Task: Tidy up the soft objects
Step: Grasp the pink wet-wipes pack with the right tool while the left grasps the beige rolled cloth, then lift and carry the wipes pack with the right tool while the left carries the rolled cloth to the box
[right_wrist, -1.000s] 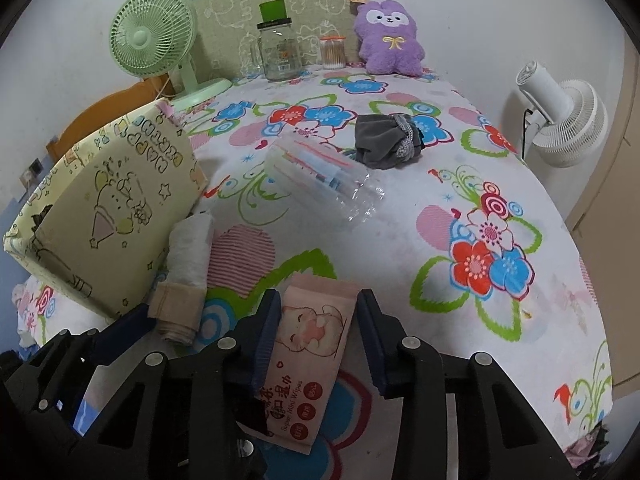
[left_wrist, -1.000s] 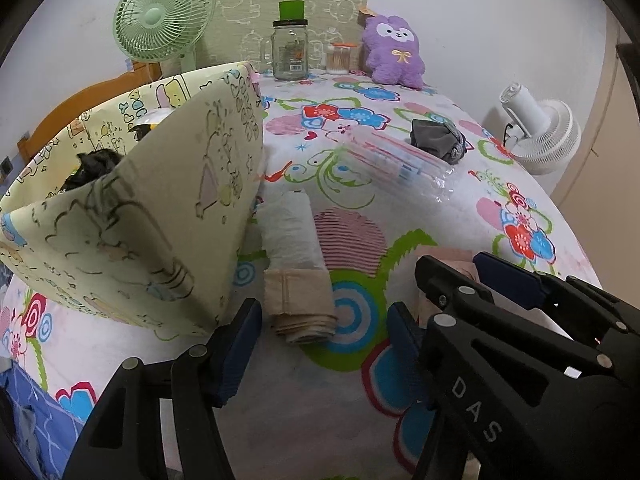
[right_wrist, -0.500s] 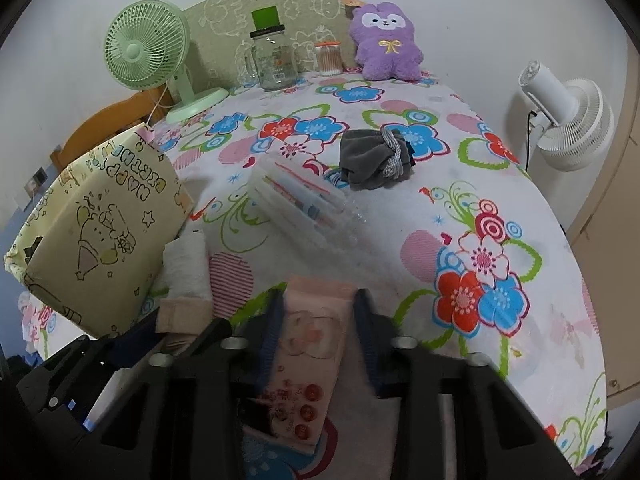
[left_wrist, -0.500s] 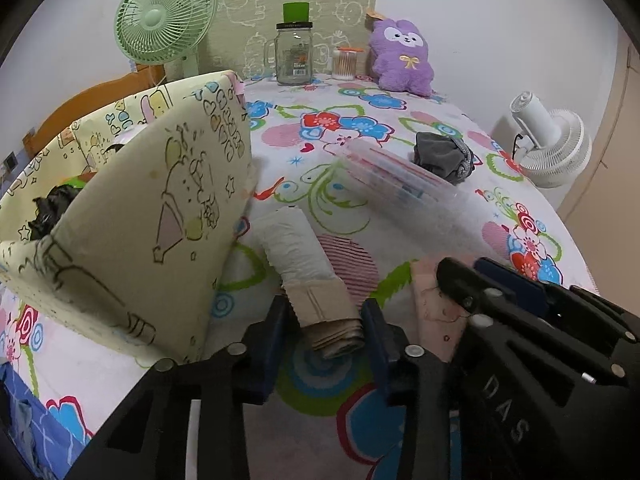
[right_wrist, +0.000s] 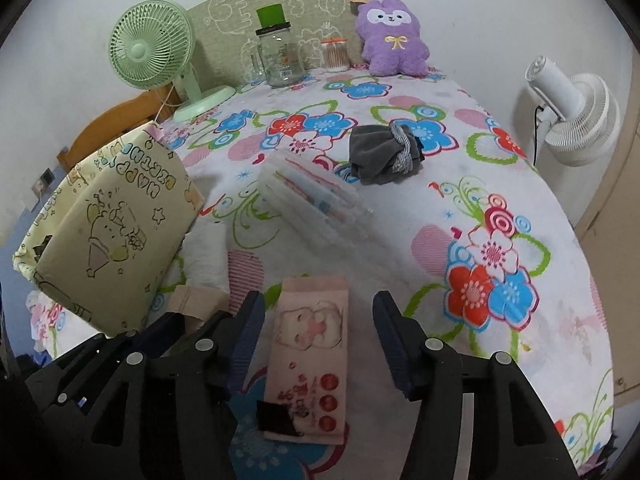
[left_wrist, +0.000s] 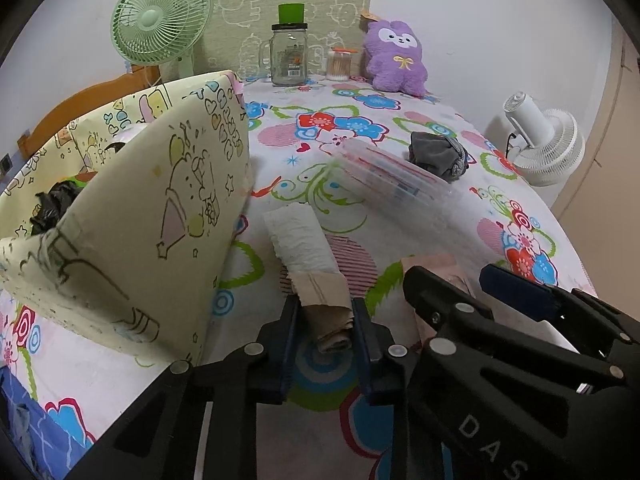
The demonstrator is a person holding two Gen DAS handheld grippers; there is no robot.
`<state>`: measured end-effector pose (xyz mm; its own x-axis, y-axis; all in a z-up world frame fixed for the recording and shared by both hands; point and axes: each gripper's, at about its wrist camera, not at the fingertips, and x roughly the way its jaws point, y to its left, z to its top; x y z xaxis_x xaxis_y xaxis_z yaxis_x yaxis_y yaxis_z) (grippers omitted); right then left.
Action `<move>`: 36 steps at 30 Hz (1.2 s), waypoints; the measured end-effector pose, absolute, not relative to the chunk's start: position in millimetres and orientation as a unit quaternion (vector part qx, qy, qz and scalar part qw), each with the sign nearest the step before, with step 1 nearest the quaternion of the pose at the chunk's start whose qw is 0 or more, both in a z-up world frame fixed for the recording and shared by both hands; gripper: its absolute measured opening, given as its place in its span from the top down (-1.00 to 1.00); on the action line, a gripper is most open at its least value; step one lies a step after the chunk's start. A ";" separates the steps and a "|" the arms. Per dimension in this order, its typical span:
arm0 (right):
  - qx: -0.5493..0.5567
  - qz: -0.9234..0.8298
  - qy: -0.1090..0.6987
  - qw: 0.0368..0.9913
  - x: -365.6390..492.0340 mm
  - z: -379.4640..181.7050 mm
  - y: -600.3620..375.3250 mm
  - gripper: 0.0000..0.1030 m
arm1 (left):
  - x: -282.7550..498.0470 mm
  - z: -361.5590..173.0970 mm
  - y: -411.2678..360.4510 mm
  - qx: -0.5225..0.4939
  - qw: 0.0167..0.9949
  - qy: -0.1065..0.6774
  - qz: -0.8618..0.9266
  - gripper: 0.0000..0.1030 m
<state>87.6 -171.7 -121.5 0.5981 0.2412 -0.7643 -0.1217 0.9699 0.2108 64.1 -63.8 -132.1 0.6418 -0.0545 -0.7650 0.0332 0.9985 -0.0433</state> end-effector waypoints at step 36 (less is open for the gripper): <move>0.045 0.061 0.408 0.910 64.7 -89.9 -177.4 0.23 | 43.9 -94.1 -74.8 0.006 0.917 0.393 -0.063 0.79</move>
<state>64.7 -177.4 -89.9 0.6595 0.1478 -0.7370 -0.0736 0.9885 0.1324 43.9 -74.8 -94.1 0.6836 -0.1108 -0.7214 0.1195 0.9921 -0.0391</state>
